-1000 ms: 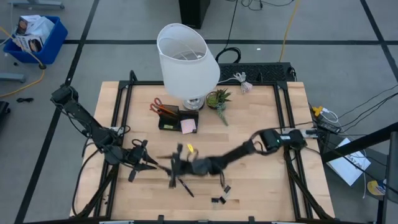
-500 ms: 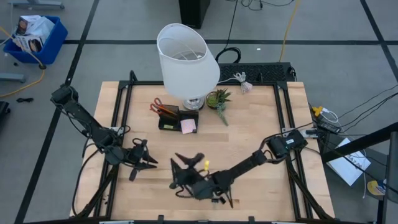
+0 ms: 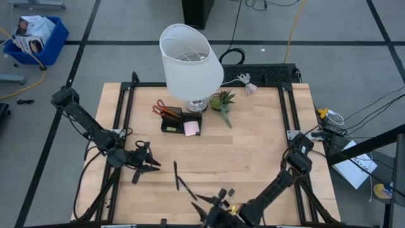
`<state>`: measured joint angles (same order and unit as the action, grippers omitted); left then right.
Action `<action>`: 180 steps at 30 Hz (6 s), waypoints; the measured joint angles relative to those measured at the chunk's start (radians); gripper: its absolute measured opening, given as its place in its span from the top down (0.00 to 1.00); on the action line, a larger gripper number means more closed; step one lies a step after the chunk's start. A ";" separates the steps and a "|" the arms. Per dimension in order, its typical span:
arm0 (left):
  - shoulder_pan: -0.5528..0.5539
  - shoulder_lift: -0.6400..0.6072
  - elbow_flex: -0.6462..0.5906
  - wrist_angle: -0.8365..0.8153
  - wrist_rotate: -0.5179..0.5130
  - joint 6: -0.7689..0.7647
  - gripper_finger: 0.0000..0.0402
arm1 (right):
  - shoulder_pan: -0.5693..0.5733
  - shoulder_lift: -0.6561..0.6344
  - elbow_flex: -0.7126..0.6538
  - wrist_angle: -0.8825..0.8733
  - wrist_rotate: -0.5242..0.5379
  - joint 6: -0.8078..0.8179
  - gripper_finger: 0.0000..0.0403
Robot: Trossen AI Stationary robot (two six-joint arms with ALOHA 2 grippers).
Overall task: Pick and place office supplies into organizer
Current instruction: Put the black pen into the black desk organizer
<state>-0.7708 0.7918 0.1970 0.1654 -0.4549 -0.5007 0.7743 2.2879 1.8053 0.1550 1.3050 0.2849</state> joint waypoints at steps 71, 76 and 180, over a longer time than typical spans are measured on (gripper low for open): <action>0.006 0.000 0.000 0.014 -0.104 -0.080 0.77 | -0.224 0.113 -0.051 -0.738 -0.895 0.499 0.95; 0.025 0.000 0.000 0.034 -0.140 -0.079 0.77 | -0.248 0.081 -0.056 -0.767 -0.863 0.424 0.90; 0.219 0.248 0.001 0.288 0.454 -0.547 0.93 | -0.350 -0.146 -0.055 -0.393 -0.456 -0.682 0.62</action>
<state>-0.5522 1.0397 0.1978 0.4530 -0.0010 -1.0481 0.4238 2.1421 1.7500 -0.2377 0.8486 -0.3973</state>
